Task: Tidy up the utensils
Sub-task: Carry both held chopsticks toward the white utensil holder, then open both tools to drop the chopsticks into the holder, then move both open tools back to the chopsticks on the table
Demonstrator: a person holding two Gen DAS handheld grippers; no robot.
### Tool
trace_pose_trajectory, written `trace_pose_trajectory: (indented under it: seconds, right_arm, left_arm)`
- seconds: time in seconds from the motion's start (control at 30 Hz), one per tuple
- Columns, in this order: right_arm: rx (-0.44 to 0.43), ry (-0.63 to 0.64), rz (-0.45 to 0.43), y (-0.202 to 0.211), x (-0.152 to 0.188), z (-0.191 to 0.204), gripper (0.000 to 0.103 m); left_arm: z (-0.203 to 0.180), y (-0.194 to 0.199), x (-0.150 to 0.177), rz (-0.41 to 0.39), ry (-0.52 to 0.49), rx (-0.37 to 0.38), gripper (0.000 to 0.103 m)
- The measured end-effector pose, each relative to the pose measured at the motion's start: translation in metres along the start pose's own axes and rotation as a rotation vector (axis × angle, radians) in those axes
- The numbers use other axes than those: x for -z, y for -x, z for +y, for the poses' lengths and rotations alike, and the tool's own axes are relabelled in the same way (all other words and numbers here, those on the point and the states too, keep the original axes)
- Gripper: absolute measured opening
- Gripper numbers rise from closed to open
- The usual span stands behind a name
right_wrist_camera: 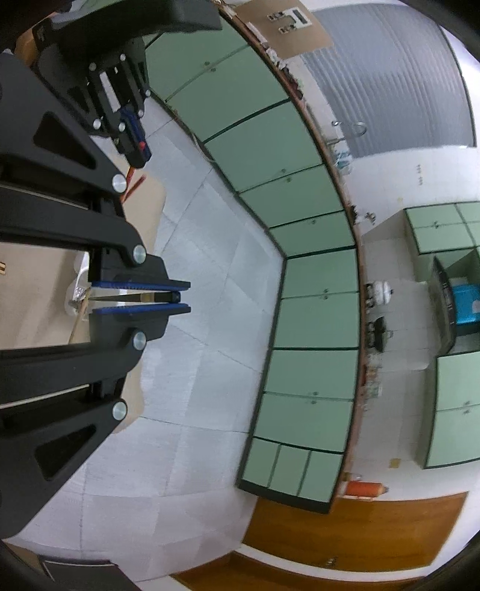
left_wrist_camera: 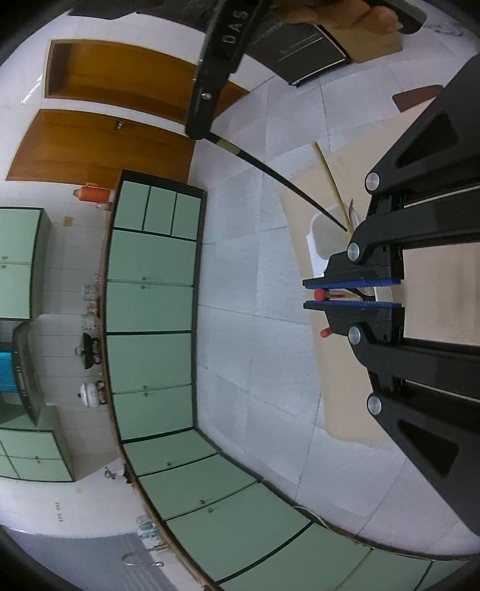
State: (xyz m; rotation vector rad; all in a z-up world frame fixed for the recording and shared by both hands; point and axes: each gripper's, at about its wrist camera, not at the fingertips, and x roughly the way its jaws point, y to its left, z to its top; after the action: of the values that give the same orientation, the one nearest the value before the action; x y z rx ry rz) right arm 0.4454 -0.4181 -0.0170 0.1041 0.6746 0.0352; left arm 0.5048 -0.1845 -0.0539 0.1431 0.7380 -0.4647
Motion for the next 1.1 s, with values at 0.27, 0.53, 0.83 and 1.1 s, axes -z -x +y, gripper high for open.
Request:
trace_pose_trajectory:
  seconds: [0.27, 0.53, 0.83, 1.1]
  right_arm:
    - [0.002, -0.028, 0.019, -0.007, 0.027, -0.013, 0.011]
    - [0.005, 0.023, -0.087, 0.081, 0.113, -0.017, 0.033]
    - [0.035, 0.146, -0.039, 0.117, 0.339, 0.036, 0.039]
    - [-0.017, 0.131, 0.049, 0.109, 0.441, 0.071, 0.038]
  left_arm:
    - [0.014, -0.011, 0.016, 0.012, 0.036, 0.006, 0.029]
    - [0.03, 0.083, 0.064, -0.16, 0.036, -0.014, 0.08]
    - [0.026, 0.141, 0.214, -0.254, 0.059, -0.053, 0.088]
    - [-0.003, 0.152, 0.328, -0.268, 0.091, -0.058, 0.088]
